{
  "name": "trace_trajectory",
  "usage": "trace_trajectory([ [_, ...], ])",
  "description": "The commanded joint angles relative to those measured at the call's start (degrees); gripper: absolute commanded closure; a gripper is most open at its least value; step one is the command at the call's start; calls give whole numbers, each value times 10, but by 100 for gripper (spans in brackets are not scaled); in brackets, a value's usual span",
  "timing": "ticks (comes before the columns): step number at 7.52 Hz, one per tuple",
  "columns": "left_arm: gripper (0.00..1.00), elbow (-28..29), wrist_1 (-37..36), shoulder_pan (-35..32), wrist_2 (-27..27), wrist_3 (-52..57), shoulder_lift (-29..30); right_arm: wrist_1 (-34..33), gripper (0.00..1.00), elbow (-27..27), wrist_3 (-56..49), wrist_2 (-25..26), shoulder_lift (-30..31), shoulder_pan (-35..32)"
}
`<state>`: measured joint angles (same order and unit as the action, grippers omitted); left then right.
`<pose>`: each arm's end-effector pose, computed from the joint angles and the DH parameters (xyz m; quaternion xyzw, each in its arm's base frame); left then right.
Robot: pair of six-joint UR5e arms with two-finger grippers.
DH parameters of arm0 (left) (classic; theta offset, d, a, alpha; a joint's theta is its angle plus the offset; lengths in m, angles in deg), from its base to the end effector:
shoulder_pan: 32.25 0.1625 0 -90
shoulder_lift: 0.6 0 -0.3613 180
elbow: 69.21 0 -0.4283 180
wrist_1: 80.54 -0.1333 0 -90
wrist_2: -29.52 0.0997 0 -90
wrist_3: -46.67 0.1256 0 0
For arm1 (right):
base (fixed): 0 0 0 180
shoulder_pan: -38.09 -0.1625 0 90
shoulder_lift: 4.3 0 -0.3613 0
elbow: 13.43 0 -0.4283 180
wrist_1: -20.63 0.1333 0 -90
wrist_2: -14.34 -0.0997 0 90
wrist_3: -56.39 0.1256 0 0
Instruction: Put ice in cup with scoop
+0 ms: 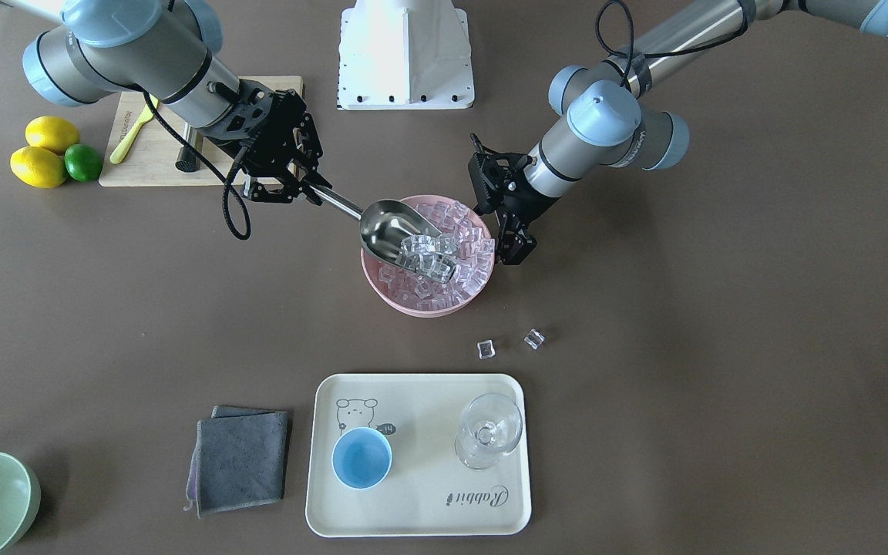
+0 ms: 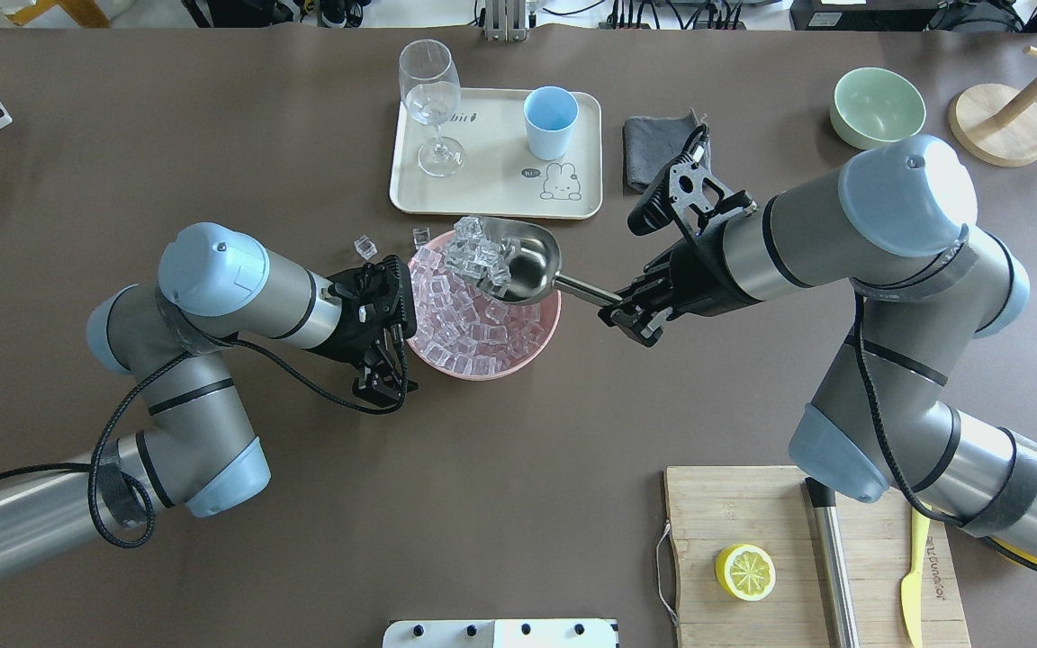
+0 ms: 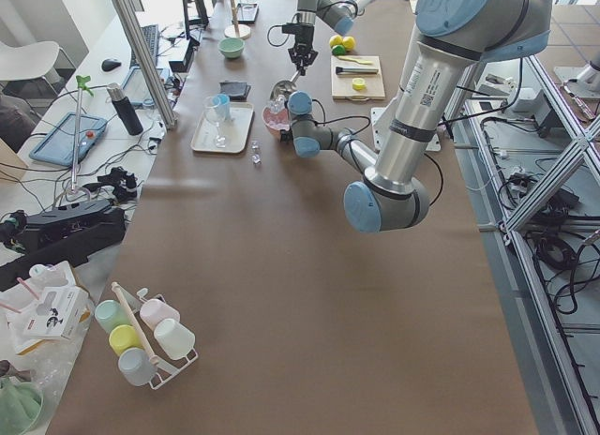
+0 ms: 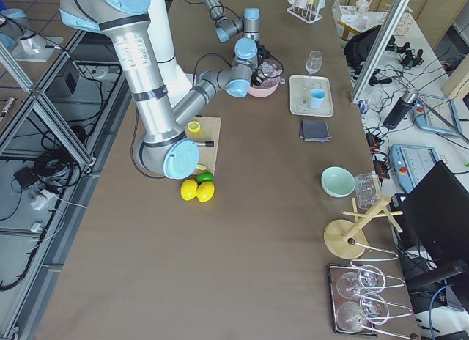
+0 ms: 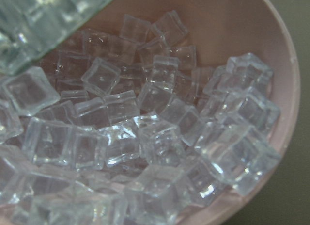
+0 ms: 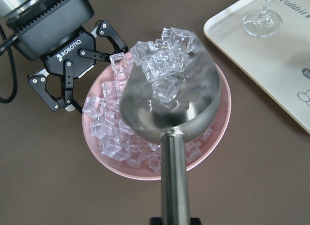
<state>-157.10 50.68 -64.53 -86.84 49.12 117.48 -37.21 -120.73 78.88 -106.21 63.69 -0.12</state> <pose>0.5483 -0.4381 0.2454 0.3892 0.4181 0.5157 0.6385 -0.4293 -0.4263 0.1660 0.3200 -0.5106 -0.3469 0.7187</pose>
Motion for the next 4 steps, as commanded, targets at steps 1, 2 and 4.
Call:
trace_trajectory([
  [1,1,-1,0,0,0,-18,6,35,100,-1,74,1,2,-11],
  [2,1,0,0,1,0,-19,8,38,100,1,81,2,4,-27],
  [4,1,0,0,0,0,-18,6,37,100,23,116,2,12,-66],
])
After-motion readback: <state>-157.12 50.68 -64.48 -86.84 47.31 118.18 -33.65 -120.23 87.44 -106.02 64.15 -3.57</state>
